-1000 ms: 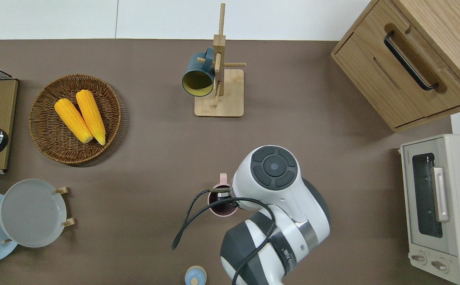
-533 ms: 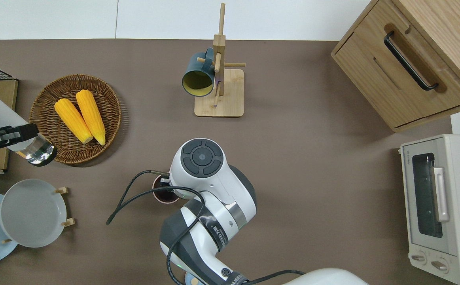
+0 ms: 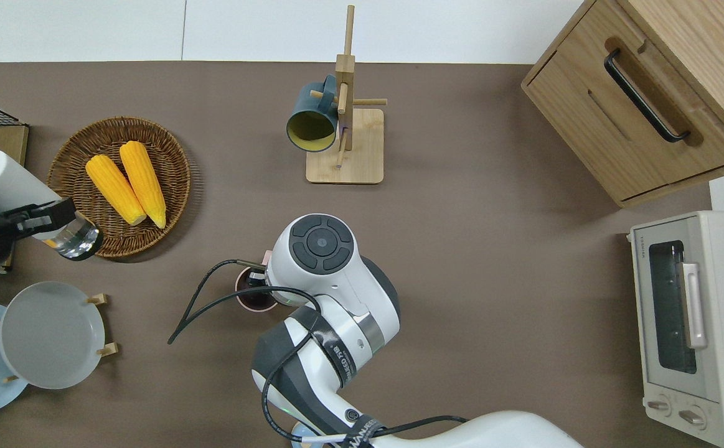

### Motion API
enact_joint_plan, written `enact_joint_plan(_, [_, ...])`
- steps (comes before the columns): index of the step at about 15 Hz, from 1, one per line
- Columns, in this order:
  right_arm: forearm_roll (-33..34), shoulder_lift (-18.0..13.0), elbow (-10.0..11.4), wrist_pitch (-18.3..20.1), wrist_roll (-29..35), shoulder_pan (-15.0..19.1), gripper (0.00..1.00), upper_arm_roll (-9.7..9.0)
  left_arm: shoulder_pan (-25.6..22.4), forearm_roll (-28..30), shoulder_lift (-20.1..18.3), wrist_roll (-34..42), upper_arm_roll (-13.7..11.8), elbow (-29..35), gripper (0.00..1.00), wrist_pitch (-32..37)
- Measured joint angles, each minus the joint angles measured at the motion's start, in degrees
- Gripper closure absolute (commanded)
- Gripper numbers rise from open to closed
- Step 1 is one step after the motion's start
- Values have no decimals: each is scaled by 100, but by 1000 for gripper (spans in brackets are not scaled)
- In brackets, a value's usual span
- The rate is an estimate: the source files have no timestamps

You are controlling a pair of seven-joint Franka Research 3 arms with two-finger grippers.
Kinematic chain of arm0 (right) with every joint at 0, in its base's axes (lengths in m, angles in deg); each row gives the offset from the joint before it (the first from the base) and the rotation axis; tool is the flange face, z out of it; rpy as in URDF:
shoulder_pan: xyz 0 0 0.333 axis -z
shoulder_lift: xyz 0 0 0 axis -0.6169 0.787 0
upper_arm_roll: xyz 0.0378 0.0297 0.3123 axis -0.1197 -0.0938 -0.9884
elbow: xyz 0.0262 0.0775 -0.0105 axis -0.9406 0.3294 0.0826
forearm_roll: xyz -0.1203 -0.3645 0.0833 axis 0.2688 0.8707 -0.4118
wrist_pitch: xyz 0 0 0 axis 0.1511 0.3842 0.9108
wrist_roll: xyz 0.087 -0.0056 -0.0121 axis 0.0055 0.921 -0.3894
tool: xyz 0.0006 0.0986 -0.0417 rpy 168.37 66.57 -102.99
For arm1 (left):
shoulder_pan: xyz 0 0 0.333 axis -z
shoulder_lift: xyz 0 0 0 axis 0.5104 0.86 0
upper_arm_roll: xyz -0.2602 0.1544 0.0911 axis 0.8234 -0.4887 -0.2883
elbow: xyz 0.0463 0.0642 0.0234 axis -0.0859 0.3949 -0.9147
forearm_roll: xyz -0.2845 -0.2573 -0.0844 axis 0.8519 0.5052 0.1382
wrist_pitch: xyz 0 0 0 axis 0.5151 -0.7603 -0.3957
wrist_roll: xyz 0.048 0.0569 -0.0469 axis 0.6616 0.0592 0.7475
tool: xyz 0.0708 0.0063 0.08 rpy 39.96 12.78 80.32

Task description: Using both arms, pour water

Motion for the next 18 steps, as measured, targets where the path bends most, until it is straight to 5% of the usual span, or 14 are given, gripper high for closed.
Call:
enact_joint_plan(6, [-3, -12, -106, -118, 768, 52, 11, -14, 1, 0, -297, -20, 139, 332, 1000, -17])
enact_joint_plan(10, [-16, -398, -216, -54, 960, 613, 9, -402, 3, -1, -311, -25, 230, 470, 1000, -33])
enact_joint_plan(13, [-15, -1115, -248, 916, 795, 1304, 9, -508, 37, -1, -384, -32, 438, 749, 1000, -32])
enact_joint_plan(18, [547, -2092, -248, 2607, -1081, 2029, 9, -265, 594, 7, -667, -90, 469, 1392, 1000, -32])
